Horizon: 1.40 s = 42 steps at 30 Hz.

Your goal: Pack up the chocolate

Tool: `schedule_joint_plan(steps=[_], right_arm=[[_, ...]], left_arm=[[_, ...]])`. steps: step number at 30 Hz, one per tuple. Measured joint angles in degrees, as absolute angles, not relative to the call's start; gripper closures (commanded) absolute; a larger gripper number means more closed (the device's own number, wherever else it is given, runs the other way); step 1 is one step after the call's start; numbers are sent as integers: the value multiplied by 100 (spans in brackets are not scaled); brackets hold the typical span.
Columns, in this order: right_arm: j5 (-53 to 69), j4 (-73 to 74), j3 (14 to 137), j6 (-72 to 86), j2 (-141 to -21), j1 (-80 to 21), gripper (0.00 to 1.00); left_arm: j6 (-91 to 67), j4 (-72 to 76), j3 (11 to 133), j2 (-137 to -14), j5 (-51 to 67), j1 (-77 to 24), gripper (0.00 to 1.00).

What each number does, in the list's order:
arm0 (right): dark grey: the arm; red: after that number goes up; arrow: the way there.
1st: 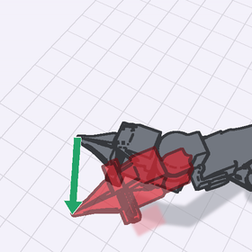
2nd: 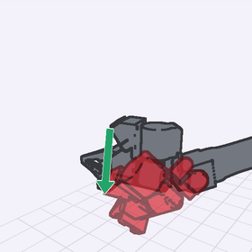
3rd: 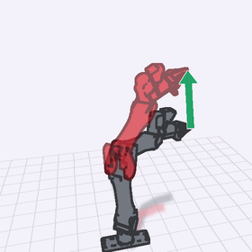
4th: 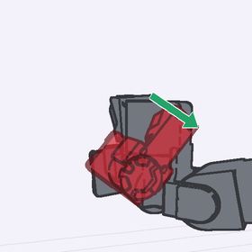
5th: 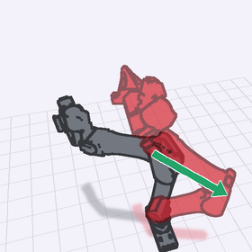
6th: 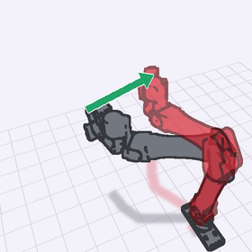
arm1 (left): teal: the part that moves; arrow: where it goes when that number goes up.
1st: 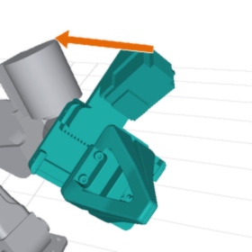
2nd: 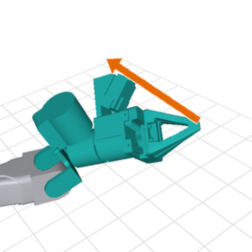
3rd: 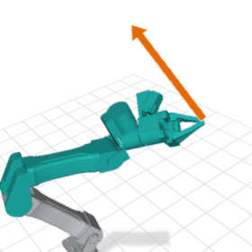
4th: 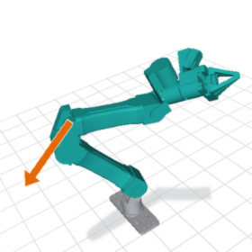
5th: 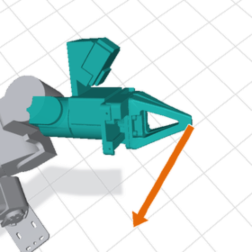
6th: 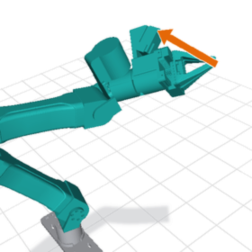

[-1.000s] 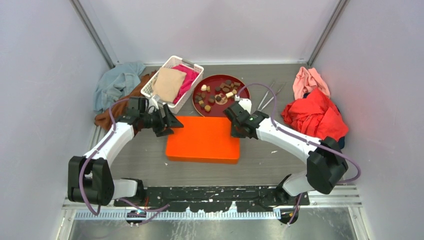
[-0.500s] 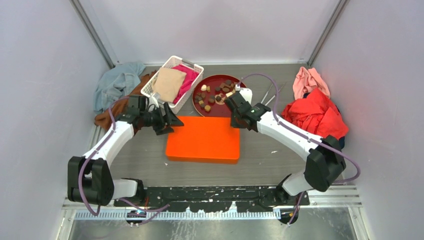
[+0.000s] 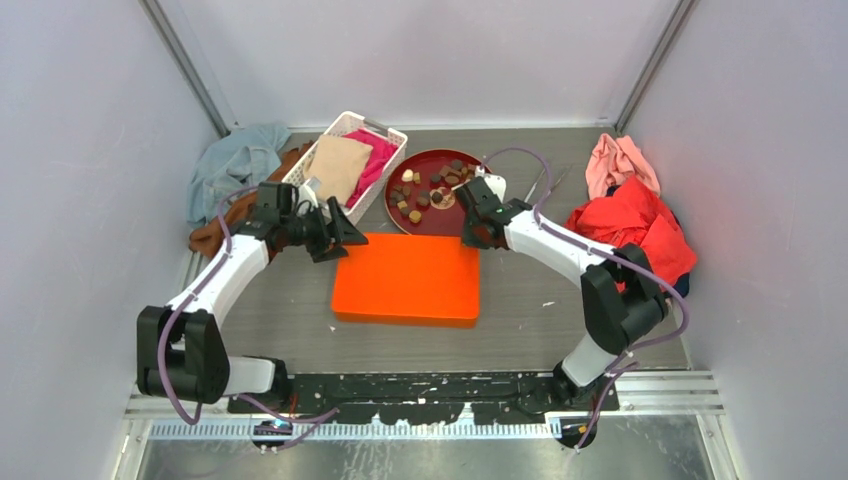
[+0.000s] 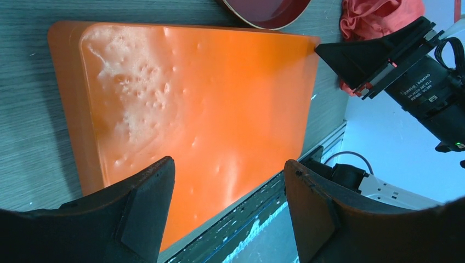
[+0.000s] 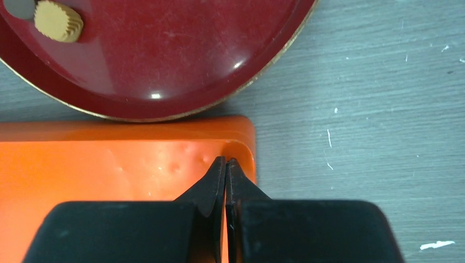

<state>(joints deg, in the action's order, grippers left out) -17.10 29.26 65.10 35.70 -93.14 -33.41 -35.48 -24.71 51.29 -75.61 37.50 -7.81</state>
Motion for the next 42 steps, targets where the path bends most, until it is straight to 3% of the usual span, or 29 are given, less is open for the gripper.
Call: schedule_joint_plan(steps=[12,18,27,33,37,42], right_arm=[[-1525,3448,6775,3485,-8007,-3321,92],[-1037,3122,5710,3691,-8547,-3321,94],[-1074,3699,5894,3686,-7979,-3511,91],[-1184,3750,5752,4034,-7341,-4434,91],[-1105,3614,4956,4386,-7634,-4639,93],[-1256,3671,5157,4418,-7745,-4630,87]], left_arm=[[-3548,-2469,5127,-7594,3728,-788,27],[-3548,-2467,5127,-7634,3726,-799,27],[-3518,-2512,5127,-7638,3710,-858,27],[-3358,-2954,4947,-7212,3439,-952,27],[-3382,-3059,4449,-6807,3253,-1020,29],[-3395,-3358,4456,-7122,2958,-1334,30]])
